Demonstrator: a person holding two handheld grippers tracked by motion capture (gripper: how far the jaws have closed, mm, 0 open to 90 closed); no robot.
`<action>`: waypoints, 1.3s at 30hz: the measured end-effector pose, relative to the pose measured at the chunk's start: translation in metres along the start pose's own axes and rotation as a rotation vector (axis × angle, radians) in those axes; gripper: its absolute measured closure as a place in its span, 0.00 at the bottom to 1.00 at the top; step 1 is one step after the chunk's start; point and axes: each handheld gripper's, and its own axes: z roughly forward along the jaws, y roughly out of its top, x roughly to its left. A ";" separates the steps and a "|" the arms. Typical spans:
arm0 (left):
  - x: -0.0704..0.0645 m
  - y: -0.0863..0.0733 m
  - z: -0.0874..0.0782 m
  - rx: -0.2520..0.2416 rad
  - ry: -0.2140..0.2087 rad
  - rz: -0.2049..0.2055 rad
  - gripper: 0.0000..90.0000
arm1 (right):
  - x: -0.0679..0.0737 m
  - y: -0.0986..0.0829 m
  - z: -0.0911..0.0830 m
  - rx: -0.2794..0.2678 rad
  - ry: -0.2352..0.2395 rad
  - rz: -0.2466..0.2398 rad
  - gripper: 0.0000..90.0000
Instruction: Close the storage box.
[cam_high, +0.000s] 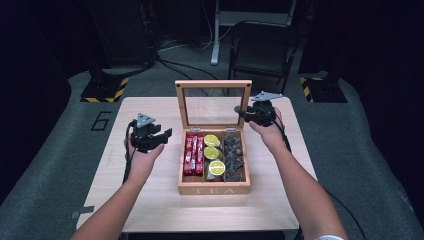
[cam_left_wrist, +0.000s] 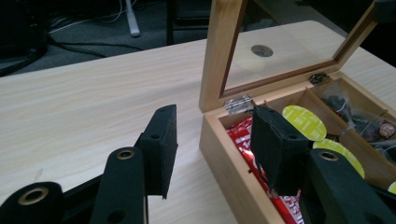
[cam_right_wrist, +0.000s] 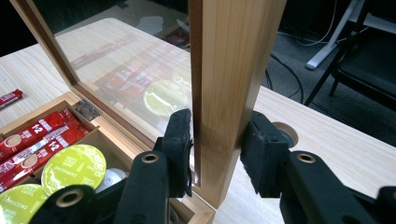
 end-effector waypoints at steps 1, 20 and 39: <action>-0.001 0.002 0.001 -0.007 -0.006 0.009 0.57 | 0.001 0.000 -0.001 -0.002 -0.002 -0.002 0.71; -0.015 0.044 0.005 -0.050 -0.028 0.067 0.57 | 0.013 -0.009 -0.012 -0.011 -0.014 -0.043 0.69; -0.024 0.058 0.009 -0.086 -0.018 0.101 0.57 | 0.016 -0.013 -0.017 -0.024 0.009 -0.046 0.68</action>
